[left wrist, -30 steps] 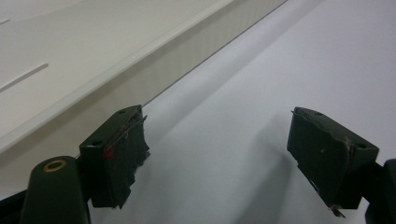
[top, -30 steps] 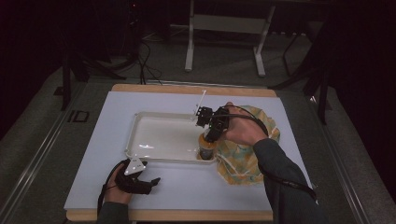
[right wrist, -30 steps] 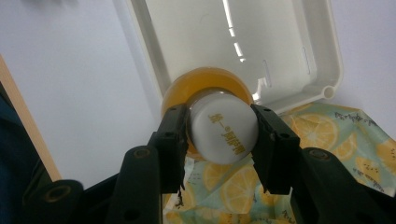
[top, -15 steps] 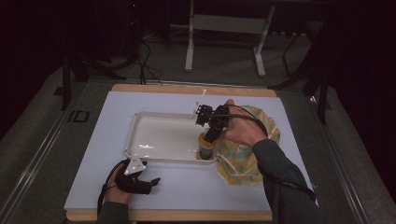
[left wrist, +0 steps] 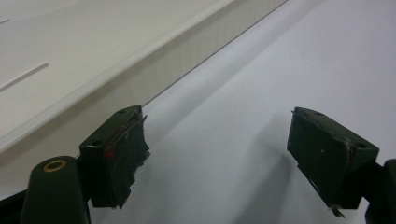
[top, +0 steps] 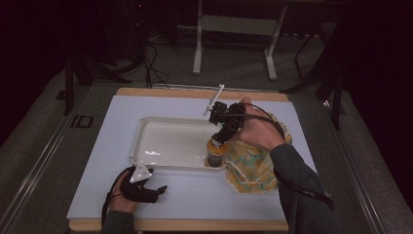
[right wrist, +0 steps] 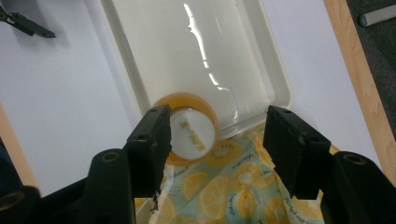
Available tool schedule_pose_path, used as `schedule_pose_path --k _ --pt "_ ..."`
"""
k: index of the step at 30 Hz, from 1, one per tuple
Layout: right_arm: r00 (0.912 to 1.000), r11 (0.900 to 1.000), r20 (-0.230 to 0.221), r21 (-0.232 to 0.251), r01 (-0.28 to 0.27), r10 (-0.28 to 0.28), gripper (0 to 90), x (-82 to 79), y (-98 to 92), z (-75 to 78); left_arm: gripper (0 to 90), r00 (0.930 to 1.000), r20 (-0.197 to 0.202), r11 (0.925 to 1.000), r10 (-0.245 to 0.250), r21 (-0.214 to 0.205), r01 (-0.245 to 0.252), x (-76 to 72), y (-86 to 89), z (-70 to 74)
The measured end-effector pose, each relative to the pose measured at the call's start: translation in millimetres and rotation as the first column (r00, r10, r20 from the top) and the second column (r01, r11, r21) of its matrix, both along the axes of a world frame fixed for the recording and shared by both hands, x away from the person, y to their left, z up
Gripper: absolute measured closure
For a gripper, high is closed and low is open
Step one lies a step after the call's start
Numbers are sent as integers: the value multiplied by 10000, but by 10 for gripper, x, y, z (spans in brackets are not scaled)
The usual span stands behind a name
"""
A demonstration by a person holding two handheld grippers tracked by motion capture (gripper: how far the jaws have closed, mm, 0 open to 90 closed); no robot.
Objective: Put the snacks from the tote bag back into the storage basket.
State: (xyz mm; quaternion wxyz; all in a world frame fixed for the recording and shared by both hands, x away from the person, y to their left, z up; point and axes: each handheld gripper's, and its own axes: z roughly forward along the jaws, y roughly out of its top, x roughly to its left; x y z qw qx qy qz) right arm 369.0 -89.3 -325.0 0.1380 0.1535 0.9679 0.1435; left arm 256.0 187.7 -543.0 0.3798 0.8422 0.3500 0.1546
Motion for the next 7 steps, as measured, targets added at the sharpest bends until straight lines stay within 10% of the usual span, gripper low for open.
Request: schedule_pose_path --k 7 --pt "9998 9997 51 189 173 -174 412 17 -123 36 194 10000 -52 10000 34 -10 -34 5 -2 -3"
